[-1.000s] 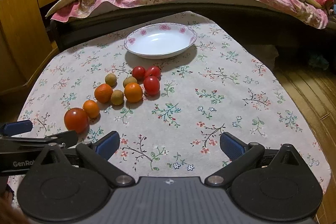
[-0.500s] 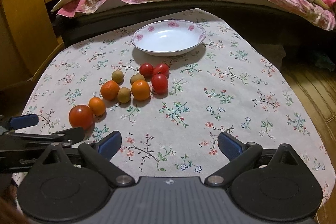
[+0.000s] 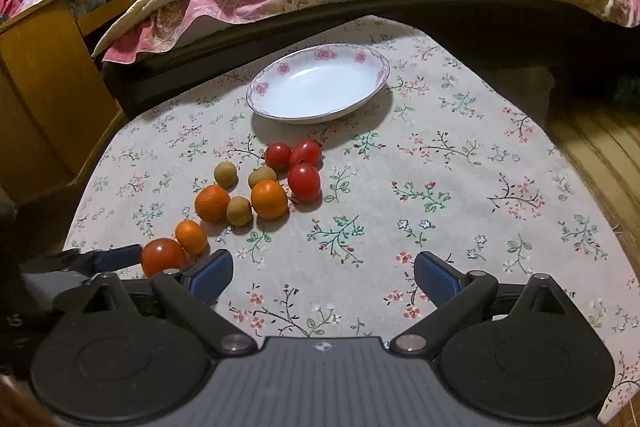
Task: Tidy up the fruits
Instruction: 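Close the left gripper on the large red tomato and lift it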
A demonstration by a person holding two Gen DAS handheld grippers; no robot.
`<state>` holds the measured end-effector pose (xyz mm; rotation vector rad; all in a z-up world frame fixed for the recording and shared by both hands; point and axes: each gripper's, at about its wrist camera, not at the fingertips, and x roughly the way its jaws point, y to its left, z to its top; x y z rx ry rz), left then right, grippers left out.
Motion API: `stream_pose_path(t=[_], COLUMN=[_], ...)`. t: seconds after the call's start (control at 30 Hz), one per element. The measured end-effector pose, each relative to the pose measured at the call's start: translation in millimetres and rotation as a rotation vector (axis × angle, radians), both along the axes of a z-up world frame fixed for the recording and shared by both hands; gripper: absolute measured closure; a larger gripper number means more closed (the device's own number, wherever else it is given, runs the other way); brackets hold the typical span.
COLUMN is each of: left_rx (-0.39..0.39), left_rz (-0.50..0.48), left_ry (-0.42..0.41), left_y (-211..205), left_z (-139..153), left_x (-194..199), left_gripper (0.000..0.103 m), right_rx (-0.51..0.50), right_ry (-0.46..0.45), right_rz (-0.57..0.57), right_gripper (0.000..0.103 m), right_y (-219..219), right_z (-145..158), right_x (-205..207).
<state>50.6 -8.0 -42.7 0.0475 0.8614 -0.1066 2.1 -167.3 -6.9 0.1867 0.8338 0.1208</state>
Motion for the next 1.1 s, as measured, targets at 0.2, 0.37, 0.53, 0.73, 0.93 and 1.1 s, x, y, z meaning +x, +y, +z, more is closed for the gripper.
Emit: stream_pose_path(t=[0.2, 0.37, 0.53, 0.73, 0.93, 1.1], left_rx=[-0.008, -0.002, 0.02, 0.015, 0.014, 0.024], left_rz=[0.01, -0.001, -0.014, -0.015, -0.015, -0.045], left_ry=[0.017, 0.014, 0.015, 0.02, 0.026, 0.049], left_y=[2.3, 0.8, -2.2, -1.0, 2.7, 3.1], left_z=[-7.7, -8.9, -10.0, -7.0, -4.8, -1.6], left_x=[8.2, 10.0, 9.0, 7.8, 5.9, 0.0], left_gripper=[0.035, 0.031, 0.027, 0.04, 0.052, 0.053], right_rx=[0.024, 0.047, 0.055, 0.07, 0.077, 0.044], right_ry=[0.019, 0.039, 0.058, 0.059, 0.052, 0.032], right_rz=[0.007, 0.009, 0.007, 0.012, 0.037, 0.112], right_gripper=[0.009, 0.013, 0.016, 0.021, 0.033, 0.041], right_y=[-2.5, -4.0, -5.1, -6.3, -7.8, 0.8], right_z=[-3.8, -6.0, -8.8, -7.1, -3.2, -1.4], right_x=[4.7, 6.9, 8.4, 9.0, 14.5, 24.2])
